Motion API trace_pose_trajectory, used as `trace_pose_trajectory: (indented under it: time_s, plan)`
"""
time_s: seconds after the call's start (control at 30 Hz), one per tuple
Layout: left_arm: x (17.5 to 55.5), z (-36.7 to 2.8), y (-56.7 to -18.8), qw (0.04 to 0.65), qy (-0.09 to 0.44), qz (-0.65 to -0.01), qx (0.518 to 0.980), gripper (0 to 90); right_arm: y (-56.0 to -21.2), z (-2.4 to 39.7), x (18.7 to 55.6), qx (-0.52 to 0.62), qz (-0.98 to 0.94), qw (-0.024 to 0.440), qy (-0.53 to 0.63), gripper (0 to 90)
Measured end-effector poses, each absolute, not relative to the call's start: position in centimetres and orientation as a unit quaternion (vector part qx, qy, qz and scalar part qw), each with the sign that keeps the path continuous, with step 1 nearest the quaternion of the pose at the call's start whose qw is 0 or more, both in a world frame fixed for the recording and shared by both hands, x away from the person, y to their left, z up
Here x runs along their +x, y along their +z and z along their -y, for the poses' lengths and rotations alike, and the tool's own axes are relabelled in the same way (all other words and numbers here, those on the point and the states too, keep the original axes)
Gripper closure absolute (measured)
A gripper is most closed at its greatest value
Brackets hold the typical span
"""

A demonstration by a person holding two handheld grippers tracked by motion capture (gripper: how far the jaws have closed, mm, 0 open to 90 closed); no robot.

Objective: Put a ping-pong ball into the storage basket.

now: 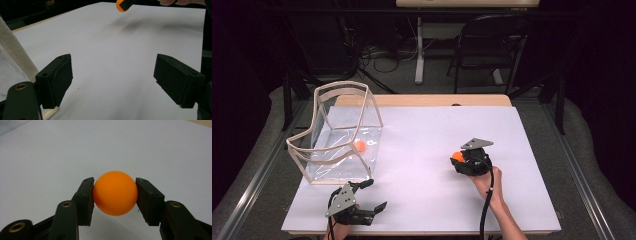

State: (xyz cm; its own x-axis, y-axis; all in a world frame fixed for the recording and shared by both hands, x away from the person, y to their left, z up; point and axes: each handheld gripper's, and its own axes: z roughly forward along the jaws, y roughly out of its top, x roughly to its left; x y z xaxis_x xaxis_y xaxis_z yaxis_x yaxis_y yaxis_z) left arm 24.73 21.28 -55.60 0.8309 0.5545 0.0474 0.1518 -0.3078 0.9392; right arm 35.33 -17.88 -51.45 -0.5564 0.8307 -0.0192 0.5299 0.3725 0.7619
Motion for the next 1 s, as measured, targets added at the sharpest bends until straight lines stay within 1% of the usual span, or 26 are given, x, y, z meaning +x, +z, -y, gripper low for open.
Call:
trace_pose_trajectory:
  time_s: [1.0]
  plan:
    - [24.8, -21.4, -55.6, 0.544, 0.184, -0.224, 0.787, 15.7, -51.1, 13.6, 36.2, 0.377, -0.825, 0.190, 0.376, 51.1]
